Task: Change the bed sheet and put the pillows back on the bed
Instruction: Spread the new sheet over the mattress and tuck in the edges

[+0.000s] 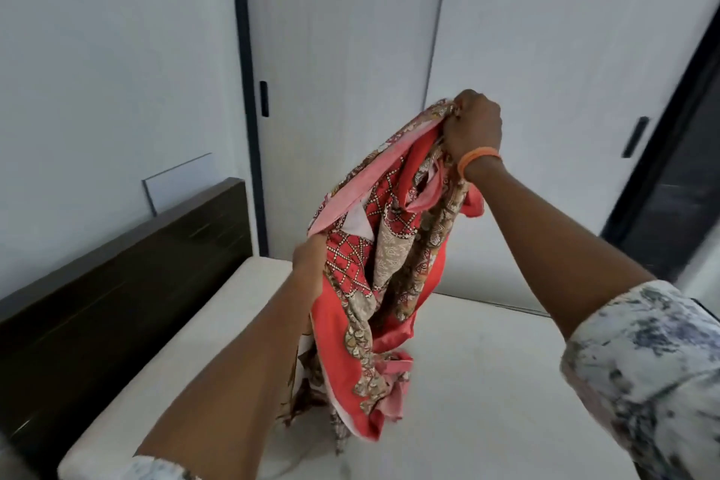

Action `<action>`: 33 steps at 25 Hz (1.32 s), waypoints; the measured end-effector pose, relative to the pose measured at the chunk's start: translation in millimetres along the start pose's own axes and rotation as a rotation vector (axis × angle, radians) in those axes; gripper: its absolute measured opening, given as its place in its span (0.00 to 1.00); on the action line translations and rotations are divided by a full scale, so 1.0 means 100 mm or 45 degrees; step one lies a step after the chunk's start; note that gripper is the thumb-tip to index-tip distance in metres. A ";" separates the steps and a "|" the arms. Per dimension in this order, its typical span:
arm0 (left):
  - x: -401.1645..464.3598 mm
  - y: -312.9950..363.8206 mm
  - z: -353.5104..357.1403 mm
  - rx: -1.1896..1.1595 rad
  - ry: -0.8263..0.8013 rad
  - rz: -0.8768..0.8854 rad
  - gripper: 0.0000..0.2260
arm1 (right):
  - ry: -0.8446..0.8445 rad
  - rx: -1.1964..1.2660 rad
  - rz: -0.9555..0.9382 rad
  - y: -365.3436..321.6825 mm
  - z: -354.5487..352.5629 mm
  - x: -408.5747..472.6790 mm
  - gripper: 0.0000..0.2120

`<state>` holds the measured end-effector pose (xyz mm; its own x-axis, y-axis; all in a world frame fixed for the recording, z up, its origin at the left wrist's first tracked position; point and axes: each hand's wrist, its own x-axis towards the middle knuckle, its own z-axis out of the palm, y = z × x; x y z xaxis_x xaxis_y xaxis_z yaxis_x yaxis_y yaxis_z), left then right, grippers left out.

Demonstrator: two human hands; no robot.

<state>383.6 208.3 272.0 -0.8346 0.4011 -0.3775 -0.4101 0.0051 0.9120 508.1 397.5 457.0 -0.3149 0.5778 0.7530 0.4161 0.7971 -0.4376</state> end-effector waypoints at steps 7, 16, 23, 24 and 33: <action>-0.25 1.22 -0.03 1.536 0.501 1.878 0.16 | 0.133 -0.423 0.184 0.94 -1.07 -0.04 0.12; -0.35 0.67 0.31 1.604 0.257 1.018 0.08 | 0.065 -0.671 0.268 1.78 -1.62 -0.17 0.11; -0.17 -0.28 0.16 1.874 -0.193 1.039 0.13 | -0.135 -0.819 0.301 2.69 -1.58 -0.87 0.09; -0.16 -0.52 0.08 2.052 -0.211 1.012 0.13 | -0.198 -0.877 0.307 2.88 -1.55 -1.10 0.08; -0.63 -3.13 -0.84 2.347 -0.341 0.519 0.13 | -0.499 -0.684 1.127 3.59 -0.89 -3.46 0.12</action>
<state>533.9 104.7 -3.2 -0.6209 0.7395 -0.2601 0.7645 0.6446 0.0075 841.9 468.0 83.5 0.0684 0.9972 0.0302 0.9139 -0.0505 -0.4028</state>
